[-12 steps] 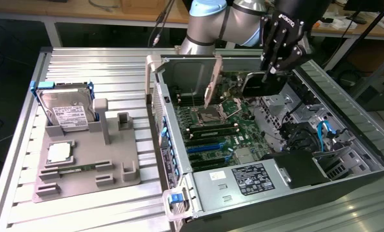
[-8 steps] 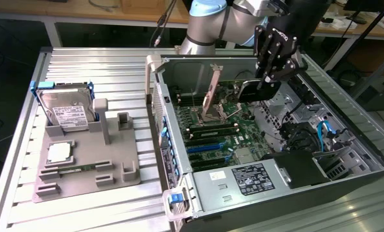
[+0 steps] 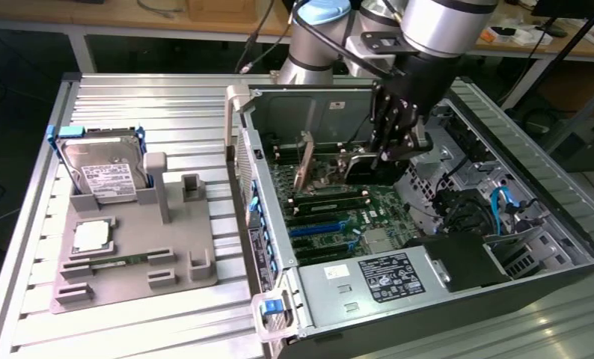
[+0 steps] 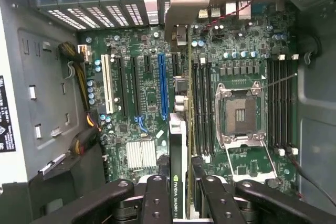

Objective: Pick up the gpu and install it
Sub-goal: 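Insert the gpu into the slot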

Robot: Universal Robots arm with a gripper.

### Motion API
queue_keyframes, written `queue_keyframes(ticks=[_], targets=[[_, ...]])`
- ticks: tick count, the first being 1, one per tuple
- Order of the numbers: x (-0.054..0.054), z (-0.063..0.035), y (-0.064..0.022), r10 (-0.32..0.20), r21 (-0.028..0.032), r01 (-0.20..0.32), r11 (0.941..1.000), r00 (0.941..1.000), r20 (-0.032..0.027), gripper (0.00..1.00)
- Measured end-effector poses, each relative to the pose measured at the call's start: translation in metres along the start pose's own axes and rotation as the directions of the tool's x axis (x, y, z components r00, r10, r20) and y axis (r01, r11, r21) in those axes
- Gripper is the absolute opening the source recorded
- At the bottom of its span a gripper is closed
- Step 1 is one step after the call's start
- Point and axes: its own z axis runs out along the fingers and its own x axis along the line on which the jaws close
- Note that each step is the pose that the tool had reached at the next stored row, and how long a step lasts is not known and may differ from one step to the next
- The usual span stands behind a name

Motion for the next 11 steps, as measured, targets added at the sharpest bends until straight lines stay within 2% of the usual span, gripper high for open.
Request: queue_keyframes(ticks=[8,11], targets=[[0.0,0.0171,0.001,-0.006,0.0,0.006,1.0,1.0,0.0002,0.27],[0.0,0.0231,0.0012,-0.037,-0.0003,0.037,0.9993,0.9993,0.0013,0.27]])
